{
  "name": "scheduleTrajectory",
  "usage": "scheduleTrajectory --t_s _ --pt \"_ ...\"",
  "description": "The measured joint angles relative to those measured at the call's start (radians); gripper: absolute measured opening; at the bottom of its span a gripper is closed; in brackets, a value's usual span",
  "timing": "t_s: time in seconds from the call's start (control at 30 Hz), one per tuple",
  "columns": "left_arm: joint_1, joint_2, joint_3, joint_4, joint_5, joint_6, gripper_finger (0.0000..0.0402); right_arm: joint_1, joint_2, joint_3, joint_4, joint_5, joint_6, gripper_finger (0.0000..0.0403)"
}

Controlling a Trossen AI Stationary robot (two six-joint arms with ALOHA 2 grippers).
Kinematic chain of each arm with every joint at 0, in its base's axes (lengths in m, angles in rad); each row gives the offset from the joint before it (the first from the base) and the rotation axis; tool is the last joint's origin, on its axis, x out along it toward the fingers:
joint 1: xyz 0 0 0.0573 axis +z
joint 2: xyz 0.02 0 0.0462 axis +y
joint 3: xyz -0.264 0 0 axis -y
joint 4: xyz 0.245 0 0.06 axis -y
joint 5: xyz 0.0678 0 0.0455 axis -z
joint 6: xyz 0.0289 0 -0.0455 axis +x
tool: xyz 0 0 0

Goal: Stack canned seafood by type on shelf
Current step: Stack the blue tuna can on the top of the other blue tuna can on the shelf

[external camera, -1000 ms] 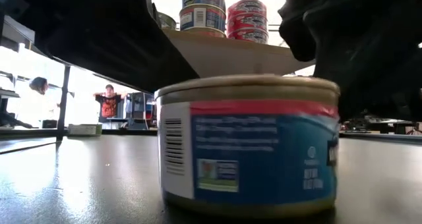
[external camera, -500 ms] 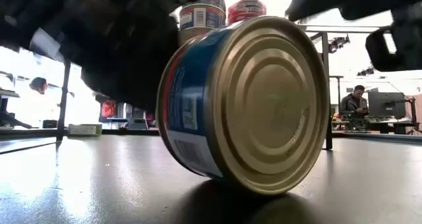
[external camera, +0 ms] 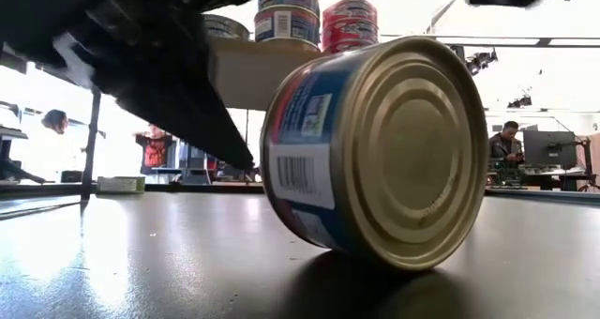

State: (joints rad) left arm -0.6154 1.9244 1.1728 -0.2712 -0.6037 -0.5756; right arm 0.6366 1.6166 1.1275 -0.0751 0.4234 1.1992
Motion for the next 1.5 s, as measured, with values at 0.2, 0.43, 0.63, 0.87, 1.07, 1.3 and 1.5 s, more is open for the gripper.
scheduleTrajectory --t_s 0.2,0.43,0.63,0.87,1.07,1.3,1.5 --pt "-0.060 -0.033 0.002 0.014 -0.019 -0.146 0.0000 -0.042 -0.059 0.078 -0.002 -0.173 -0.395 0.0018" --pt "-0.096 -0.036 0.006 0.110 -0.063 -0.149 0.0000 -0.075 0.016 0.264 -0.407 -0.398 -0.715 0.0151" --pt "-0.084 -0.036 0.006 0.160 -0.062 -0.153 0.0000 -0.076 0.086 0.310 -0.483 -0.402 -0.894 0.0259" --pt "-0.084 -0.035 0.082 0.166 0.010 -0.081 0.0000 -0.081 0.193 0.309 -0.517 -0.405 -1.048 0.0291" --pt "-0.097 -0.035 0.218 0.146 0.145 0.035 0.0000 -0.081 0.278 0.309 -0.514 -0.389 -1.077 0.0291" --pt "-0.163 -0.035 0.428 -0.089 0.155 0.056 0.0000 -0.081 0.320 0.309 -0.496 -0.316 -1.061 0.0291" --pt "-0.243 -0.035 0.553 -0.190 0.118 0.001 0.0000 -0.081 0.320 0.309 -0.454 -0.302 -1.083 0.0291"
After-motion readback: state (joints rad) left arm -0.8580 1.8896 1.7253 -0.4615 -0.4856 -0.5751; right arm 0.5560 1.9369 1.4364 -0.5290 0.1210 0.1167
